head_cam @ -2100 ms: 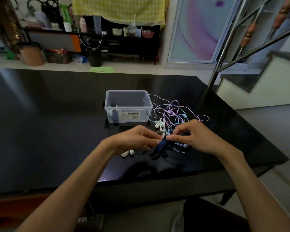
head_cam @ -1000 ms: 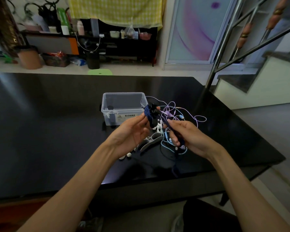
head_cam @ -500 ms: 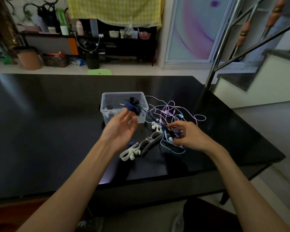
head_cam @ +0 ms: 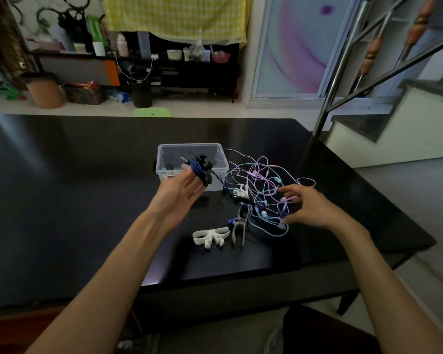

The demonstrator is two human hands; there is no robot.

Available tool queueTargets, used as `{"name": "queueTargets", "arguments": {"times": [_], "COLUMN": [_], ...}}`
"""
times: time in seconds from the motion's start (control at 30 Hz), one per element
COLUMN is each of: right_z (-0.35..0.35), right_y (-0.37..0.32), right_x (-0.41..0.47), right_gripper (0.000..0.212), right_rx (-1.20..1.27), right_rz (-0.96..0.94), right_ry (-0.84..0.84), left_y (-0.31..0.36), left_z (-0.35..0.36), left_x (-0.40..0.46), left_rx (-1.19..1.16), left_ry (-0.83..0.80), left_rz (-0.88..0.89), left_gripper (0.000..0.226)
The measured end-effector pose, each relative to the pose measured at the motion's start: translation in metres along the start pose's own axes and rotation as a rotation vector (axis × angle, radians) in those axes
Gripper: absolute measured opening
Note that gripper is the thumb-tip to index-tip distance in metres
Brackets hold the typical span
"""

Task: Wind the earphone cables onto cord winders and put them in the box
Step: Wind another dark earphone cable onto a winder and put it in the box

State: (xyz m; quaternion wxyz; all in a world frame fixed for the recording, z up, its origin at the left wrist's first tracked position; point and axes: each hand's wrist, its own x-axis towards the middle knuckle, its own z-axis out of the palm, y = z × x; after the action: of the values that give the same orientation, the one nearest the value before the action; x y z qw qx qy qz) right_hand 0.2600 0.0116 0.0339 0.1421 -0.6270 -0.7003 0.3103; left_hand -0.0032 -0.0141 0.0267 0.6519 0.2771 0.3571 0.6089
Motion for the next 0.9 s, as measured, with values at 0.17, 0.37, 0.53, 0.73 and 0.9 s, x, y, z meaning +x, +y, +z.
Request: {"name": "queueTargets", "arguments": {"times": [0.17,0.37,0.53,0.73,0.9], "right_z": [0.015,0.053,0.056,0.063,0.071], "right_y": [-0.057,-0.097,-0.08,-0.058,-0.061], "right_x": [-0.011,0.009,0.012,0.013,0.011], "right_gripper": [0.072,0.03,0.025,0.024,0.047], "right_rx": [0.116,0.199,0.208,-0.036,0.015], "right_rz": [-0.255,-0.37,-0.354,-0.365,-0.399], "right_ry": [-0.092,0.101,-0.019,0.062,0.169], "left_y": [0.003,0.003,0.002,0.005,0.008], "left_z": [0.002,-0.001,-0.012,-0.013,-0.014], "left_x": [-0.001,-0.002,0.005,0.006,0.004], "left_rx": [-0.052,-0.082,-0.234,-0.3,-0.289], "left_ry": [0.006,-0.011,0.101,0.151,0.119], "left_rz": [-0.031,-0.063,-0.071,-0.068,-0.084], "left_gripper": [0.02,0.021,0.018,0.019,0.018]}}
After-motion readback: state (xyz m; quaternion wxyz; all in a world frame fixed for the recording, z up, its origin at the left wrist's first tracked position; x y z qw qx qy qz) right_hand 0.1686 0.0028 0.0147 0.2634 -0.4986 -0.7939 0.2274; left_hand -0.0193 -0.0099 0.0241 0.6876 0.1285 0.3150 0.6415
